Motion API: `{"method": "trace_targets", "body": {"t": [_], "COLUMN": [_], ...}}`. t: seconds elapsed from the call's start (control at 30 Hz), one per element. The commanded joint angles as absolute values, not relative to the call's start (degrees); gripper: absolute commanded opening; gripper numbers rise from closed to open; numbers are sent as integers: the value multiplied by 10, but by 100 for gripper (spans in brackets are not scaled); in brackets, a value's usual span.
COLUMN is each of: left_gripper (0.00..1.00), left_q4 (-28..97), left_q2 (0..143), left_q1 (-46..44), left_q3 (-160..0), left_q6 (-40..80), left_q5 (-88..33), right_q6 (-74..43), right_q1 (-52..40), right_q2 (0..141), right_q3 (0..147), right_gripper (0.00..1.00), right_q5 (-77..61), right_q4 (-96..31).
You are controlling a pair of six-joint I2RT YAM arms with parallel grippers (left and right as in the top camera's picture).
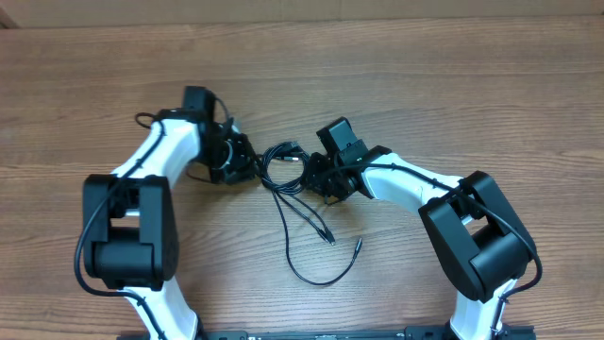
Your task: Untangle cables
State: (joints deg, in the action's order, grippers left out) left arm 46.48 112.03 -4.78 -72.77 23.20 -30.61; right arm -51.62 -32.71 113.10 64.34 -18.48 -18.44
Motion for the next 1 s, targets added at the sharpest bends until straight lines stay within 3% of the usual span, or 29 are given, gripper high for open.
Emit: {"method": "trace_targets", "body": {"t": [0.0,0.13,0.33,0.4,0.53,0.73,0.97], "left_gripper": [32,32,15,4,4,4,4], "left_q4": [462,462,454,450,449,450,447], "left_q2": [1117,1117,1118,1118,1117,1117,1117], "left_q1": [-76,-102,-117,-117,-116,-92,-18], "left_q3": [-739,-739,-739,-739,-739,-748,-753], "left_q6": [260,260,260,260,260,257,218], "left_q5": [-218,-176,-159,-159,-167,-267,-483], "right_q6": [-506,-506,-506,-506,-505,-505,-505], "right_q1": [-327,-327,-327,-327,-327,-327,-327], "right_q2": [1147,1147,1147,1147,1147,1147,1147], "right_q3": [633,633,633,633,633,633,633], "right_gripper": [4,4,4,4,4,4,4], "right_q5": [-168,-168,-168,-168,-168,-168,-168], "right_q4": [-183,-183,-183,-183,-183,-184,-185]}}
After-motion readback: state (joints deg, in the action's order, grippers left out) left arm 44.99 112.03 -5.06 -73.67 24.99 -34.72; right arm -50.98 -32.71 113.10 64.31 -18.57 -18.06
